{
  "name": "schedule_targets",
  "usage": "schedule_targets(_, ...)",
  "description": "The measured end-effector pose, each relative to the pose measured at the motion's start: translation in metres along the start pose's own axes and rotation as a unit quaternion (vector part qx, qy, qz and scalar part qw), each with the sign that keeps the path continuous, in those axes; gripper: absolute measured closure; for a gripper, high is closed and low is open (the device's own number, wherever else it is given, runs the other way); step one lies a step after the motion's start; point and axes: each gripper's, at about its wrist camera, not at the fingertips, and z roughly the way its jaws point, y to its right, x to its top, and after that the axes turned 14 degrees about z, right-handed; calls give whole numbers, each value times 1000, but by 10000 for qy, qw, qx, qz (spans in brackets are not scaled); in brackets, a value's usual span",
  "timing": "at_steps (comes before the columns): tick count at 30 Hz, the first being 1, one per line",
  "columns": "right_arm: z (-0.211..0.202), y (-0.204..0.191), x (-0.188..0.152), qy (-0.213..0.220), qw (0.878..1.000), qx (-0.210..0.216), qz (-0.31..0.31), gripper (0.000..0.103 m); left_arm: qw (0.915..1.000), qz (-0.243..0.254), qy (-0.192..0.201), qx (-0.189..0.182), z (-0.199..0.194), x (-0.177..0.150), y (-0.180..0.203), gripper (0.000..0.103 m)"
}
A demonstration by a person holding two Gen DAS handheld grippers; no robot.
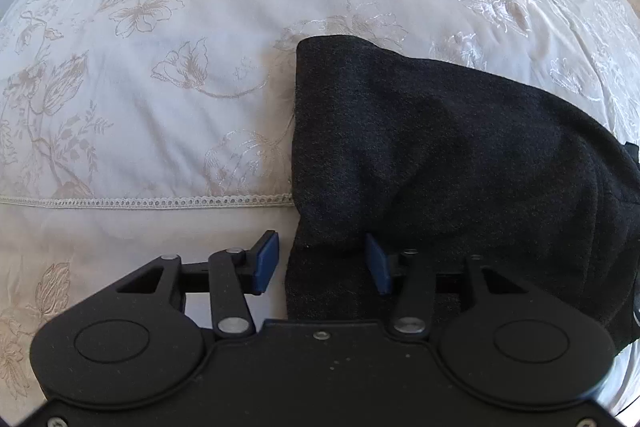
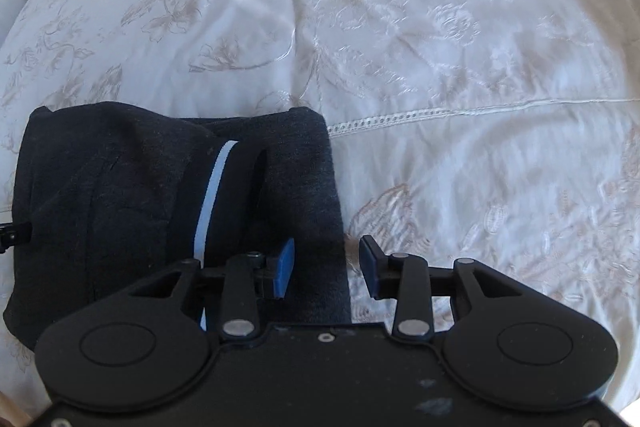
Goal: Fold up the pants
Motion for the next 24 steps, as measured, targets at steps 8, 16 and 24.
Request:
schedule_targets(8,-36,3,-3,271,9972,696,-43,64,9999,-82,140,-49,-19,-14,-11,47)
schedule_targets(16,-21,23,-19,-162,9852,1638,474,63,9991,227,219,291,-36,-18,5,47)
schedule_targets(24,-48,54,-29,169,9747,2081,791,61,9950,645,456,618,-58,2,35,47)
